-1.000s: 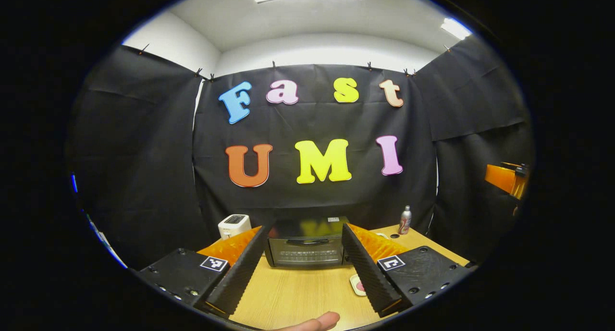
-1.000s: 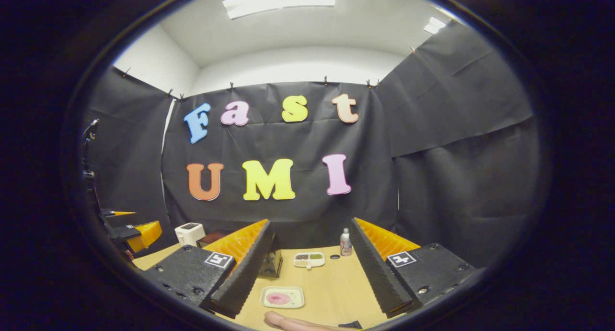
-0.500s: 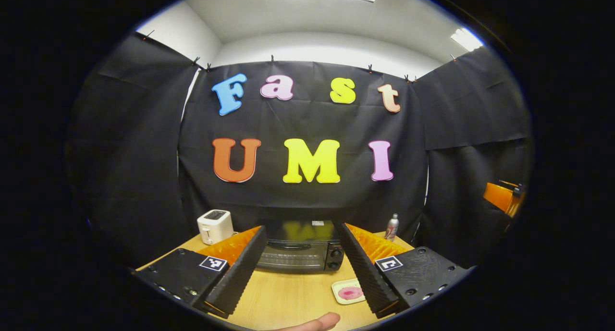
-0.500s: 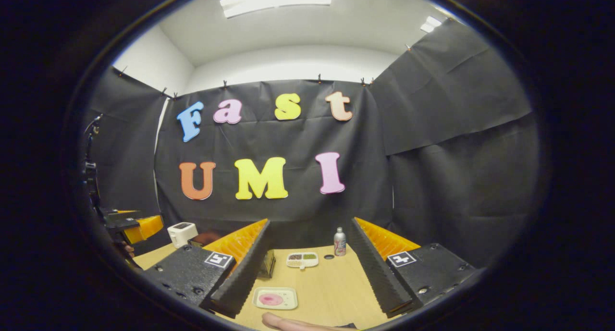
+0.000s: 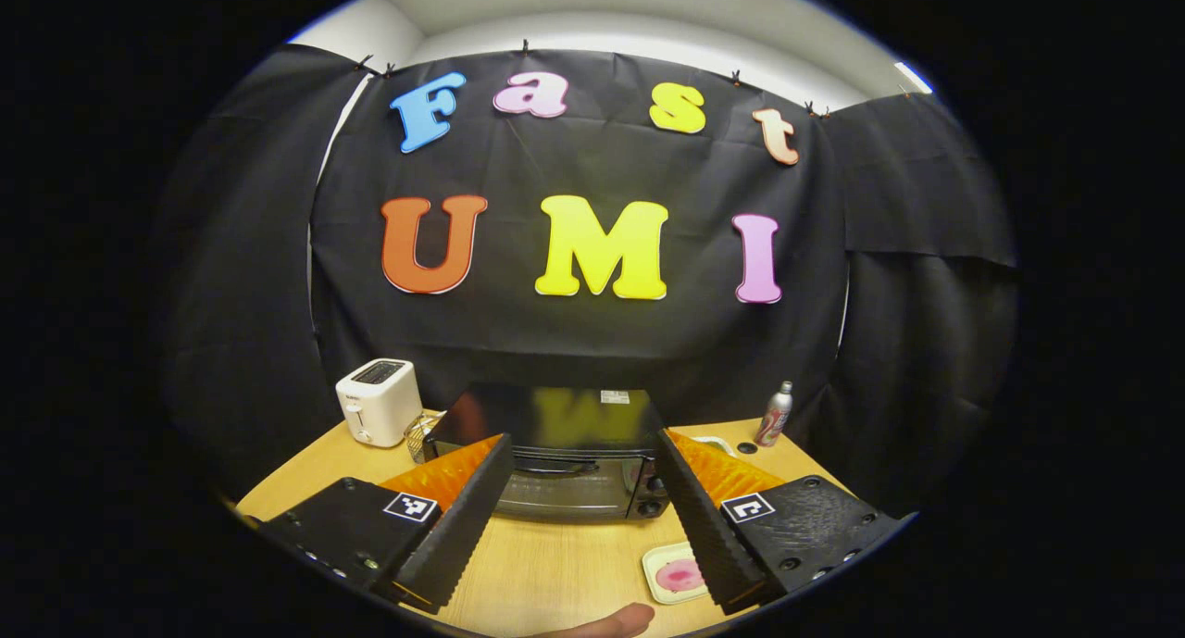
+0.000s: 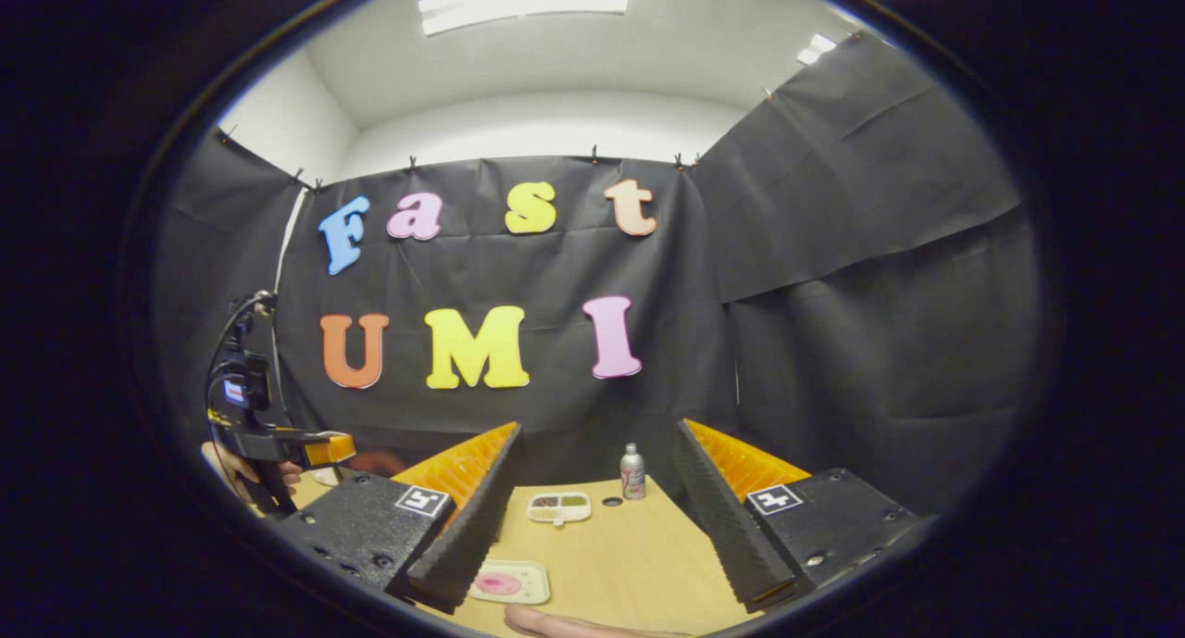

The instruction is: Open the electric oven with the left hand, put the food in, and close the electric oven.

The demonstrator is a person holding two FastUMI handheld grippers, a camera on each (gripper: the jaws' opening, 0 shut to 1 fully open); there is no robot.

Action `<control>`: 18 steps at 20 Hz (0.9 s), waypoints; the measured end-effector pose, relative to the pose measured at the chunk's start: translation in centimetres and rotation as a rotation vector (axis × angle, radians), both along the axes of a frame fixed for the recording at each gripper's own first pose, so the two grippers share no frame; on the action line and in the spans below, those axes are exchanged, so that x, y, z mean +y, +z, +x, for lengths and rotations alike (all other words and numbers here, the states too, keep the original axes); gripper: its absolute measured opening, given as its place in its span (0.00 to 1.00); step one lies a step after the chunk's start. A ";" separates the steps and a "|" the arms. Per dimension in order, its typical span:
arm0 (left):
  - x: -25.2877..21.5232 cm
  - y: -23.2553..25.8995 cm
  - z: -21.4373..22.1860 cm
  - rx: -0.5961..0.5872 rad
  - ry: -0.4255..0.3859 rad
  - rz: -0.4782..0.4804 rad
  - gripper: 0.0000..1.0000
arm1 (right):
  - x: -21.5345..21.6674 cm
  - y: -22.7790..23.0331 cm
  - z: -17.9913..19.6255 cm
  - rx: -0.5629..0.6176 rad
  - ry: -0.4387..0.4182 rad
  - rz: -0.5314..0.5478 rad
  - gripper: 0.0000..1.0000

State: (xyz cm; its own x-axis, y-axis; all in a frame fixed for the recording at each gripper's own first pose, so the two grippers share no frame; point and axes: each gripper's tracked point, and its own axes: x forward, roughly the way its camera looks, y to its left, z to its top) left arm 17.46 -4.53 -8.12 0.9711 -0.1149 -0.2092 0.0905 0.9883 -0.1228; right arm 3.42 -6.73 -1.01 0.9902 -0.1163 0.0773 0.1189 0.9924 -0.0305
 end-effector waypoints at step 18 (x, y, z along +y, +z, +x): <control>0.9 -12.4 10.6 0.254 0.019 0.104 0.96 | -0.8 -4.2 3.7 0.073 0.112 0.033 0.99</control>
